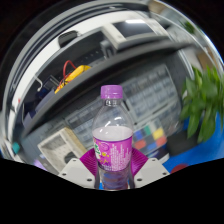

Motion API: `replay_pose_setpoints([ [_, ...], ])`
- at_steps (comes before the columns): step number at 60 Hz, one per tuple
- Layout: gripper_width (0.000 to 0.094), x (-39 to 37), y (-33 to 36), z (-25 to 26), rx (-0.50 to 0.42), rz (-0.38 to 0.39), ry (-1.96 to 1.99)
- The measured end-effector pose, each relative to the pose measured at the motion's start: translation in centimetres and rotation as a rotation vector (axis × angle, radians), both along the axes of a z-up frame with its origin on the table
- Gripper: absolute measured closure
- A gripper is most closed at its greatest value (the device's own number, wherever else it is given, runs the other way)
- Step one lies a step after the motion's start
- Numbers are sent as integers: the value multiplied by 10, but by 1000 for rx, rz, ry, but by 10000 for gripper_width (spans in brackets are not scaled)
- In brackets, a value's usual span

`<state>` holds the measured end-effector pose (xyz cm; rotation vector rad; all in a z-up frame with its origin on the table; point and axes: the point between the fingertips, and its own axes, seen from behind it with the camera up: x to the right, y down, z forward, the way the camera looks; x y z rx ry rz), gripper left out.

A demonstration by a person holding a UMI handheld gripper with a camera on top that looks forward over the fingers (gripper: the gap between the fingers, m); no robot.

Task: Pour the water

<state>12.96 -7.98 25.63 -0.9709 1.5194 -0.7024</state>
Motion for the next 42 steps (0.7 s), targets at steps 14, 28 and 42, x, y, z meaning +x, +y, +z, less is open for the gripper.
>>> replay_pose_setpoints([
  [14, 535, 9, -108, -8, -391, -120, -19],
  [28, 536, 18, -164, -87, -447, -146, 78],
  [42, 520, 18, -168, -156, -464, -121, 76],
])
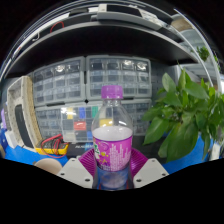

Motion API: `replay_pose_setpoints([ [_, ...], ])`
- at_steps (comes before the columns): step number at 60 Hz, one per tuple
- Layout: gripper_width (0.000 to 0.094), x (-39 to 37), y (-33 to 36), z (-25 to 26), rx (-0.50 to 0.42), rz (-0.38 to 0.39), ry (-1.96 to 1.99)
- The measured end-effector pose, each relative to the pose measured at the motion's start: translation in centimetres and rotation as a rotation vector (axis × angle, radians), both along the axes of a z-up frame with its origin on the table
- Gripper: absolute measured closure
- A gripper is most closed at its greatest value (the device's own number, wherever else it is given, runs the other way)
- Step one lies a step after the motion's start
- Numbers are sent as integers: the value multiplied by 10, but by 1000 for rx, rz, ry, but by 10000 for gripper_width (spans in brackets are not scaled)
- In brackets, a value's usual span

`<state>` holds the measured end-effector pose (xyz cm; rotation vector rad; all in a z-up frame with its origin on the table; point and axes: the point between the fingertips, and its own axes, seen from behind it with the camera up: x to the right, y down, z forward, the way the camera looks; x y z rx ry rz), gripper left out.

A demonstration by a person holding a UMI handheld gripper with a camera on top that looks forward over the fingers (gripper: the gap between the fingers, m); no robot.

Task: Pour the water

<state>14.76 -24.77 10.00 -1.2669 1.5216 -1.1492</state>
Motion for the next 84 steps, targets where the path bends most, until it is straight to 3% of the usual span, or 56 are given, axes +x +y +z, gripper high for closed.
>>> replay_pose_setpoints([
  [12, 516, -12, 6, 1, -20, 20, -40],
  [22, 409, -11, 4, 2, -13, 5, -26],
  [26, 274, -15, 1, -6, -23, -16, 23],
  [49, 278, -161, 45, -23, -9, -63, 188],
  [58, 283, -213, 82, 3, -5, -49, 220],
  [74, 272, -251, 163, 80, -30, 66, 161],
  [84, 270, -265, 189, 126, -34, 76, 94],
])
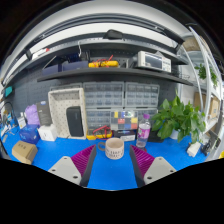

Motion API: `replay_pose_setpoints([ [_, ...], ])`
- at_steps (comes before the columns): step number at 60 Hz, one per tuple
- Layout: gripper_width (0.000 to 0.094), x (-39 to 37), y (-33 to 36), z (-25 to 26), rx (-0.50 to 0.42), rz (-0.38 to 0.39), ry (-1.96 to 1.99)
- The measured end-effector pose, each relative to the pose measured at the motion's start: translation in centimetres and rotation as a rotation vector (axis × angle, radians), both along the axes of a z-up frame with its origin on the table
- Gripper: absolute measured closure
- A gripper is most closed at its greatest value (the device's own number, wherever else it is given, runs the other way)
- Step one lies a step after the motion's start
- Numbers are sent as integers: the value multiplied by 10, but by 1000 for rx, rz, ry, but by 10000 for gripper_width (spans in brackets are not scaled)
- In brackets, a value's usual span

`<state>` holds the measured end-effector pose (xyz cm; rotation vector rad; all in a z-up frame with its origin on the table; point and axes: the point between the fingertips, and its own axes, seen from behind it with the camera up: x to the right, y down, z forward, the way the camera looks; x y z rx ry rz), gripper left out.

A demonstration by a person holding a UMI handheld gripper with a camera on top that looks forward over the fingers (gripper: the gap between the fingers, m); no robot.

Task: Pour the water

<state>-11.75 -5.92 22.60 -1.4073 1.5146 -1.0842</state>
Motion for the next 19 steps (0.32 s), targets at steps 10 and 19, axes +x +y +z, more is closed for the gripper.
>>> replay_pose_setpoints([
  [10, 273, -10, 12, 29, -2, 9, -42],
  [19, 273, -12, 14, 41, -5, -2, -58],
])
